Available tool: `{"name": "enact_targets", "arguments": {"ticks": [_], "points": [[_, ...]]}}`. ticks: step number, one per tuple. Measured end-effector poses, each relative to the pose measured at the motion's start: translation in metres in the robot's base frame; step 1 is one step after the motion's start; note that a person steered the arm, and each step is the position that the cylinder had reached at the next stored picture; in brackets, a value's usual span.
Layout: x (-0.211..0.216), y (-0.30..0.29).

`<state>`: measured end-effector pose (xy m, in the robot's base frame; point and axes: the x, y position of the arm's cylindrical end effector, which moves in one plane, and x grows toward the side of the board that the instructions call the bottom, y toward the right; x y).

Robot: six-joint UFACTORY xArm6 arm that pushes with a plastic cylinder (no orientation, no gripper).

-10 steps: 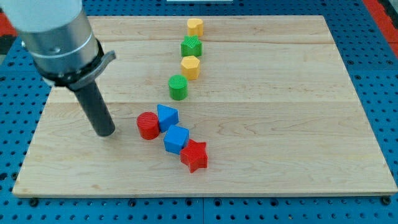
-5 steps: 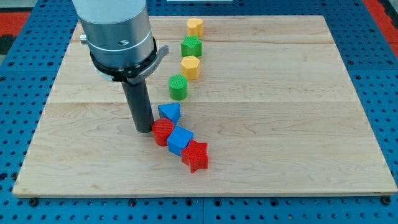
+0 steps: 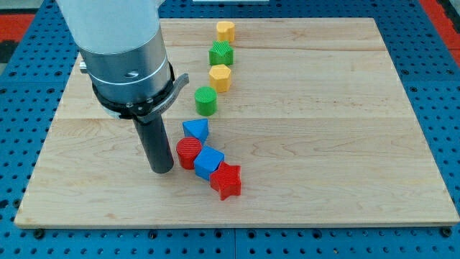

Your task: Place the red circle below to the blue triangle

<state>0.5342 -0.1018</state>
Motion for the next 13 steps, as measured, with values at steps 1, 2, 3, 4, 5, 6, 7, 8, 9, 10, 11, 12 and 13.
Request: {"name": "enact_targets", "arguments": {"ticks": [1, 2, 3, 4, 5, 6, 7, 8, 9, 10, 11, 12, 13], "points": [[-0.005, 0.005], [-0.017, 0.024], [-0.027, 0.035], [-0.034, 0.032], [-0.034, 0.000], [-0.061, -0.003], [-0.073, 0.021], [-0.083, 0.033], [-0.089, 0.032], [-0.084, -0.008], [-0.049, -0.002], [-0.003, -0.005], [0.057, 0.026]]}}
